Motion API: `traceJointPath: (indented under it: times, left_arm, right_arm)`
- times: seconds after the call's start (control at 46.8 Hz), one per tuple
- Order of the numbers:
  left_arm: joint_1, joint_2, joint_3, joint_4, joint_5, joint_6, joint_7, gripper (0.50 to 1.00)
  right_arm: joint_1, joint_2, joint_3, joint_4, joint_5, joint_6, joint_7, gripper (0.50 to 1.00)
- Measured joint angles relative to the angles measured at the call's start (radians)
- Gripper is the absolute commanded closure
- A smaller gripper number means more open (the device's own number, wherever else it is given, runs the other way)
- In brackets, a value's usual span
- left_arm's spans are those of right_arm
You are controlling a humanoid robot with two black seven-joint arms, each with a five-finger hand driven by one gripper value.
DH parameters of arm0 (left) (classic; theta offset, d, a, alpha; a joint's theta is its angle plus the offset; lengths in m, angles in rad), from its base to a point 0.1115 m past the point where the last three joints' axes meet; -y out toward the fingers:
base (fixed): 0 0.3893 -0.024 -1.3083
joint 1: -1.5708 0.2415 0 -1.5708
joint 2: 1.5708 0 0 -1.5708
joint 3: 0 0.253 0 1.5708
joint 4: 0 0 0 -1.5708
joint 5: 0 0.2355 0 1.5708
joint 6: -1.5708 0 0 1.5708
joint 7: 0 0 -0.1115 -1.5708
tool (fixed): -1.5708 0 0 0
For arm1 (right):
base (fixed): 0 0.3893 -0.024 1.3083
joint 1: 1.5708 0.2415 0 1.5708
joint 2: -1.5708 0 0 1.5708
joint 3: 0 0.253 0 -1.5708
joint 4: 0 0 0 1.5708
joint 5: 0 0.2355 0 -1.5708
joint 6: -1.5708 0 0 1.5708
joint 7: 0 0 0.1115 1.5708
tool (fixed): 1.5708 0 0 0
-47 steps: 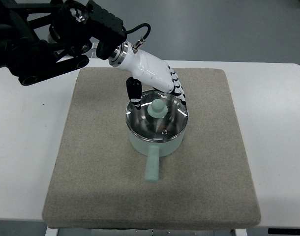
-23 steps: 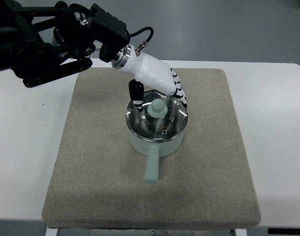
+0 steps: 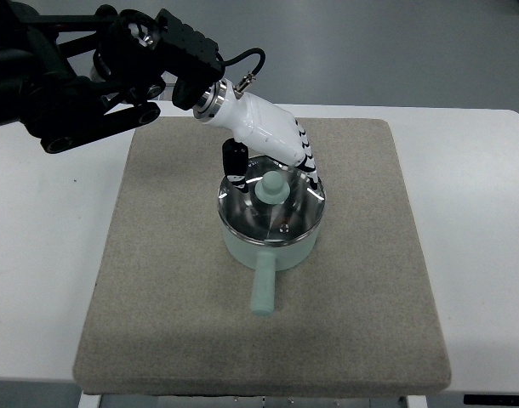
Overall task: Place lid left of pot with left hand
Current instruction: 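Close the left hand's fingers around the lid knob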
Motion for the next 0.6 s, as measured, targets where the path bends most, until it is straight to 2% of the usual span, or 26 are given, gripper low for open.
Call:
traceJointPath:
  times: [0.32,0.598]
  left_arm:
    - [0.003,-0.011,-0.019,0.013,-0.015,0.002,0.000,0.662]
    - [0.003,-0.009,-0.032,0.013,-0.013,0.000,0.000,0.666]
  right_arm:
    - [0.000,0.000,0.000,-0.001,0.000,0.000,0.000,0.579]
    - [0.000,0.000,0.000,-0.001,0.000,0.000,0.000,0.576]
